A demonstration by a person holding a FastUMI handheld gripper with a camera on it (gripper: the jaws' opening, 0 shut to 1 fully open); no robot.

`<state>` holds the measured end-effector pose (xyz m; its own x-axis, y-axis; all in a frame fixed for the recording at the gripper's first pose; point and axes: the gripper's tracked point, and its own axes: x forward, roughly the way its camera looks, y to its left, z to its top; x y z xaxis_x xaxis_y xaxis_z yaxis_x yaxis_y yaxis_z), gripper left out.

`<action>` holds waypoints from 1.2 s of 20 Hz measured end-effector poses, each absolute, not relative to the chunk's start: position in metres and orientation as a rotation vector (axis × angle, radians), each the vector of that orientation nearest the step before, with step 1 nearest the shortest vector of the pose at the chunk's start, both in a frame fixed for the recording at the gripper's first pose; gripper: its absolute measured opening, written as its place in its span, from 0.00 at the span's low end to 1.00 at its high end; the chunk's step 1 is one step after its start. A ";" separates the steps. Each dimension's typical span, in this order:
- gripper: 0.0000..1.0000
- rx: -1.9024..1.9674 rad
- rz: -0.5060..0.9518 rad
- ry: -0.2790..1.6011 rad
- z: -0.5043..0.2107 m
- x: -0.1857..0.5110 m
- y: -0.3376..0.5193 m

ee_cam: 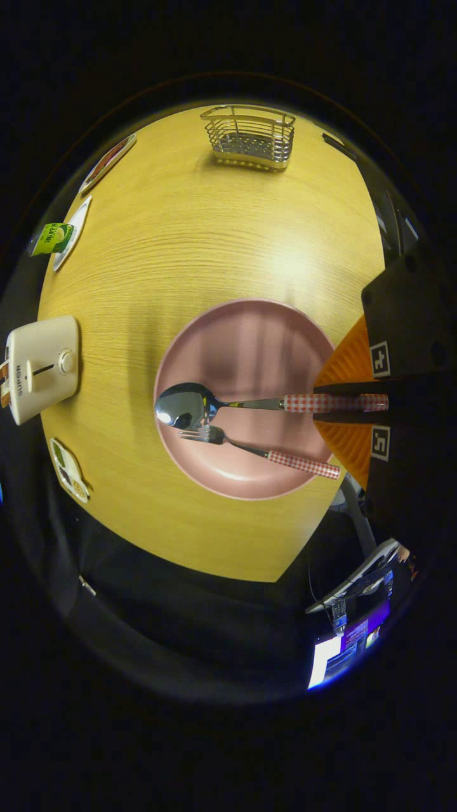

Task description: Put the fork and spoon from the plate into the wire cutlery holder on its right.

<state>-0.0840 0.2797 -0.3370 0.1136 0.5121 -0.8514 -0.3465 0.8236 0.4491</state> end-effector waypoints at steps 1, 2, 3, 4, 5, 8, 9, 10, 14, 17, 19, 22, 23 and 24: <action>0.13 0.154 0.645 1.289 -0.326 -0.081 0.270; 0.13 0.162 0.655 1.269 -0.316 -0.078 0.259; 0.13 0.171 0.660 1.255 -0.306 -0.077 0.248; 0.13 0.175 0.660 1.242 -0.297 -0.074 0.235; 0.13 0.171 0.663 1.233 -0.290 -0.071 0.218; 0.13 0.152 0.671 1.223 -0.276 -0.066 0.169; 0.13 0.153 0.674 1.224 -0.271 -0.065 0.153; 0.13 0.162 0.674 1.234 -0.266 -0.065 0.137; 0.13 0.159 0.600 1.293 -0.262 -0.055 0.060; 0.13 0.109 0.549 1.375 -0.266 -0.053 0.012; 0.13 0.067 0.553 1.464 -0.270 -0.058 -0.007; 0.13 -0.008 0.562 1.601 -0.277 -0.060 -0.029; 0.13 -0.037 0.562 1.642 -0.279 -0.059 -0.036; 0.13 -0.064 0.562 1.688 -0.282 -0.059 -0.043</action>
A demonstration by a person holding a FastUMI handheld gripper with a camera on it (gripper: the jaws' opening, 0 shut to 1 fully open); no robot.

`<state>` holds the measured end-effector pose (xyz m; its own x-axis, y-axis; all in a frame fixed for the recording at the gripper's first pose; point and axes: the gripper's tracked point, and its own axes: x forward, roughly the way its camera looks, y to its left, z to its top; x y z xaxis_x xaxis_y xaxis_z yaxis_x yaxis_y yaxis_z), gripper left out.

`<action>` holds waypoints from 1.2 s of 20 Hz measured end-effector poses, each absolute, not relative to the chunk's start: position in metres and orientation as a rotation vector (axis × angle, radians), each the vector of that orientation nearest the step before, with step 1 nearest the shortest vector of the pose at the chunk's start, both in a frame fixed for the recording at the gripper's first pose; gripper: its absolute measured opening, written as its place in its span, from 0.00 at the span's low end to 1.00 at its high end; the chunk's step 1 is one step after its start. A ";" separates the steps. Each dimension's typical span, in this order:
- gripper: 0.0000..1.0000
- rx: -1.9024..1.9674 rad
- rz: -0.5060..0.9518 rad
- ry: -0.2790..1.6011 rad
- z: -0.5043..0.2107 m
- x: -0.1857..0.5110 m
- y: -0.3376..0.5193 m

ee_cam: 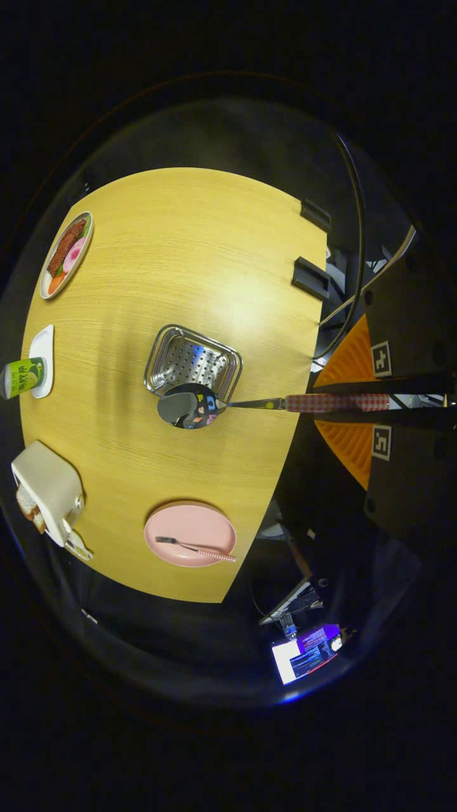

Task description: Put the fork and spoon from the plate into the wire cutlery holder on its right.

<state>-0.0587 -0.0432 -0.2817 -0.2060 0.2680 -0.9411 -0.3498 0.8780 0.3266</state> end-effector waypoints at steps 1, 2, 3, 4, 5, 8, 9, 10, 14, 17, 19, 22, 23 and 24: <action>0.13 -0.081 0.559 1.731 -0.284 -0.057 -0.047; 0.13 -0.095 0.552 1.776 -0.286 -0.055 -0.048; 0.13 -0.104 0.541 1.812 -0.291 -0.051 -0.049; 0.13 -0.111 0.532 1.847 -0.295 -0.049 -0.050; 0.13 -0.115 0.518 1.887 -0.299 -0.047 -0.050; 0.12 -0.145 0.481 1.962 -0.311 -0.037 -0.049; 0.12 -0.149 0.471 1.976 -0.315 -0.032 -0.045; 0.13 -0.150 0.463 1.989 -0.318 -0.028 -0.041; 0.13 -0.146 0.431 2.023 -0.331 -0.016 -0.033; 0.15 -0.123 0.424 2.030 -0.337 -0.013 -0.028; 0.15 -0.111 0.417 2.016 -0.340 -0.009 -0.028; 0.16 -0.089 0.414 1.984 -0.342 -0.004 -0.028; 0.17 -0.085 0.418 1.965 -0.340 -0.002 -0.027; 0.19 -0.075 0.427 1.943 -0.340 0.000 -0.027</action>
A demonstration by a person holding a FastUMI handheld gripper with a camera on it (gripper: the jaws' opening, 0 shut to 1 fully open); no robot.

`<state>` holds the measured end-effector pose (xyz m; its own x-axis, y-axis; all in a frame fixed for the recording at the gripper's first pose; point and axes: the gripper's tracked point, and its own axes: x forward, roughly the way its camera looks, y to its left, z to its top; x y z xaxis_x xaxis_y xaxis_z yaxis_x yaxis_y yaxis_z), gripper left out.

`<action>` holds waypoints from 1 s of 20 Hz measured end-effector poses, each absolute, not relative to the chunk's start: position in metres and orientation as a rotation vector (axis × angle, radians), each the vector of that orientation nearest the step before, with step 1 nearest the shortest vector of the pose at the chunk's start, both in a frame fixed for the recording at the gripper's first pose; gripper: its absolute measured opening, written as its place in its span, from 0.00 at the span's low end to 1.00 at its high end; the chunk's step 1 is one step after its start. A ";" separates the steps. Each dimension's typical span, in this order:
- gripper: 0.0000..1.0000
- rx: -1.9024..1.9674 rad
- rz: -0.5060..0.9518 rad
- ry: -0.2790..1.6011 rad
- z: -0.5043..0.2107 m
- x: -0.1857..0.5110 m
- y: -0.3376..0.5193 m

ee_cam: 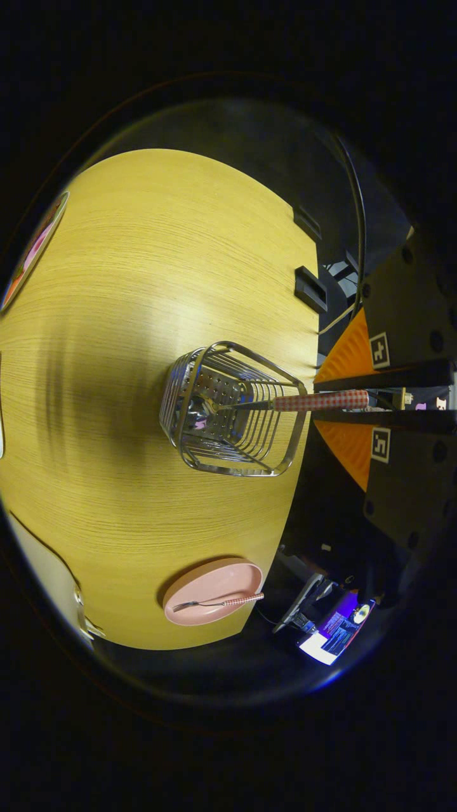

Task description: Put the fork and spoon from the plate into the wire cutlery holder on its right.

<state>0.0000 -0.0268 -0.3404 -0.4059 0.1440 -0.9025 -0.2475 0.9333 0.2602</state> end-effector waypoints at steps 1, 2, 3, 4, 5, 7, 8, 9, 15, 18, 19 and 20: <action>0.25 -0.064 0.435 1.921 -0.339 0.001 -0.027; 0.35 -0.054 0.442 1.897 -0.337 0.002 -0.027; 0.35 -0.048 0.446 1.869 -0.334 0.005 -0.027; 0.35 -0.041 0.452 1.835 -0.329 0.008 -0.027; 0.35 -0.026 0.464 1.799 -0.322 0.011 -0.025; 0.35 0.019 0.480 1.727 -0.304 0.017 -0.018; 0.35 0.044 0.489 1.692 -0.294 0.019 -0.013; 0.35 0.063 0.501 1.657 -0.285 0.020 -0.007; 0.35 0.157 0.642 1.527 -0.240 -0.001 0.061; 0.35 0.201 0.724 1.497 -0.227 -0.022 0.115; 0.35 0.210 0.756 1.499 -0.224 -0.031 0.134; 0.35 0.208 0.792 1.507 -0.223 -0.042 0.151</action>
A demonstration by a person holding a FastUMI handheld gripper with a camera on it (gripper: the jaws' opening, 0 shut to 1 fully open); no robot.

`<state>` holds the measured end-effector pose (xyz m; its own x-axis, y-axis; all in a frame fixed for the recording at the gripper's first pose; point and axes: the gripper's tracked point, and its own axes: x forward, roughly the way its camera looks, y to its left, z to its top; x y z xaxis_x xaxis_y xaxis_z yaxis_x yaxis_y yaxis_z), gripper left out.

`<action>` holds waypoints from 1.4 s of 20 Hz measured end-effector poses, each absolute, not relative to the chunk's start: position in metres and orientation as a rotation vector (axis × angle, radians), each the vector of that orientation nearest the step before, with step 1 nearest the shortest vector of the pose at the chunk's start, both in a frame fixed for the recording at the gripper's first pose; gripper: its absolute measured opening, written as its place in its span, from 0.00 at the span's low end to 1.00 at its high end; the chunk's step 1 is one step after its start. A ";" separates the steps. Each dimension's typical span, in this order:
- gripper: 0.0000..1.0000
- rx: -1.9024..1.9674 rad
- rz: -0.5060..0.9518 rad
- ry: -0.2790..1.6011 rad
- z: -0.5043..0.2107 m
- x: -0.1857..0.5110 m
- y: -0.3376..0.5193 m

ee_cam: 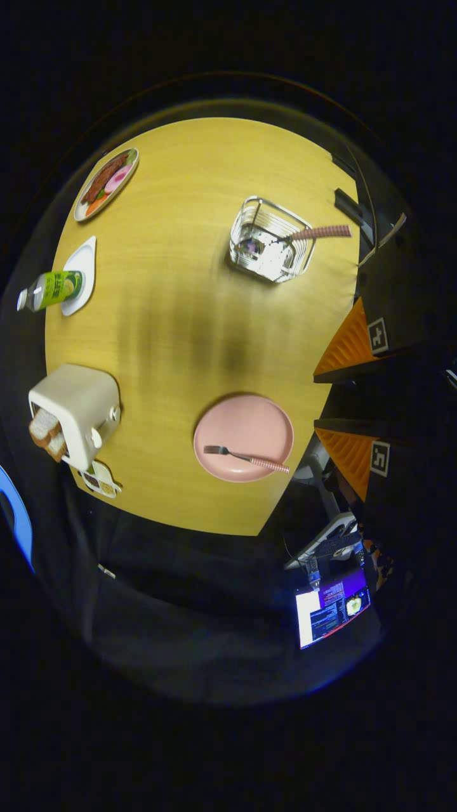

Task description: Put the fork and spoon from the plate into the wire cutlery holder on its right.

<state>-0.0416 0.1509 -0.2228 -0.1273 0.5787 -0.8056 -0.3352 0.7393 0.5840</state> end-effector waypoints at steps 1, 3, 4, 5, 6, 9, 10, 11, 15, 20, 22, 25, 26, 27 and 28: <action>0.35 0.200 0.820 1.517 -0.223 -0.051 0.167; 0.35 0.197 0.858 1.534 -0.228 -0.067 0.204; 0.35 0.202 0.865 1.547 -0.231 -0.073 0.220; 0.35 0.209 0.863 1.562 -0.236 -0.078 0.235; 0.36 0.216 0.862 1.574 -0.242 -0.083 0.250; 0.37 0.244 0.844 1.606 -0.262 -0.095 0.294; 0.37 0.245 0.825 1.608 -0.271 -0.095 0.305; 0.37 0.234 0.809 1.607 -0.281 -0.095 0.315; 0.37 0.228 0.742 1.624 -0.315 -0.098 0.343; 0.37 0.193 0.669 1.635 -0.350 -0.097 0.356; 0.38 0.198 0.648 1.645 -0.359 -0.101 0.362; 0.37 0.181 0.634 1.659 -0.375 -0.106 0.367; 0.37 0.193 0.625 1.659 -0.378 -0.106 0.370; 0.37 0.208 0.617 1.660 -0.381 -0.105 0.372; 0.38 0.222 0.615 1.666 -0.382 -0.106 0.373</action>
<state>-0.1059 0.3731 -0.3819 -0.1981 0.4760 -0.8568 -0.1949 0.8376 0.5104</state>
